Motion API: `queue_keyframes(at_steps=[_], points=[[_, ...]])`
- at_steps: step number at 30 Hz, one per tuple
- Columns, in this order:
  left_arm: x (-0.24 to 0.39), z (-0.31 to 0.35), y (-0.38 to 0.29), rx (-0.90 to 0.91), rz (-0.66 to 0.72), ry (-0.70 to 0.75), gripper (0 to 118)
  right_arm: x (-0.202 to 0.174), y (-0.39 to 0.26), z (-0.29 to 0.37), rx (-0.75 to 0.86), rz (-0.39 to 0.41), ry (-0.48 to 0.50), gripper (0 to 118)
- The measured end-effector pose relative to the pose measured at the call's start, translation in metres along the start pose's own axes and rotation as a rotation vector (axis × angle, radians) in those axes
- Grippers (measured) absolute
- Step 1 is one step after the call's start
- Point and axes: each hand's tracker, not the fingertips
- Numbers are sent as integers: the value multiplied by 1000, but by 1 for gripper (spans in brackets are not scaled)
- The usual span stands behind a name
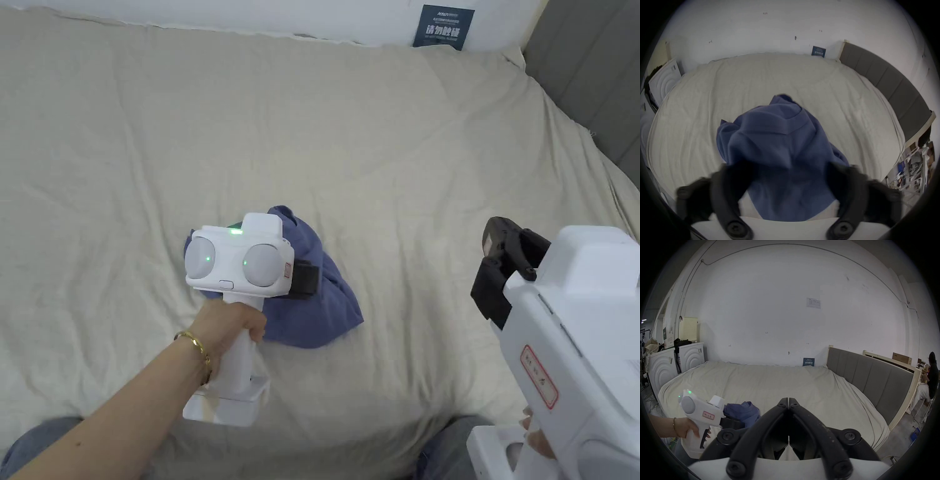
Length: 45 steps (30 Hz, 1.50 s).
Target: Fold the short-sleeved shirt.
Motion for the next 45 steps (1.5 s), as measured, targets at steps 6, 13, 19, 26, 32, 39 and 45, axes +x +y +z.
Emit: queue_keyframes(at_steps=[6, 13, 19, 26, 32, 39, 45], points=[[-30, 91, 28, 417, 66, -4, 117, -8, -2, -5, 0, -1, 33, 0], [-66, 169, 3, 738, 18, 327, 116, -22, 6, -9, 47, -1, 82, 0], [-74, 190, -40, 752, 16, 440, 41, -34, 9, -6, 75, -3, 105, 0], [-84, 186, -64, 677, 14, 417, 0, -41, 3, 1, 69, 0, 129, 0], [-81, 184, -54, 628, 36, 372, 1, -41, -2, 1, 50, 0, 134, 0], [-104, 135, 32, 319, 98, 169, 95, -35, -4, -8, 33, 10, 118, 0], [-117, 43, 96, 73, 65, 122, 118, -30, -14, -29, -24, 6, 86, 0]])
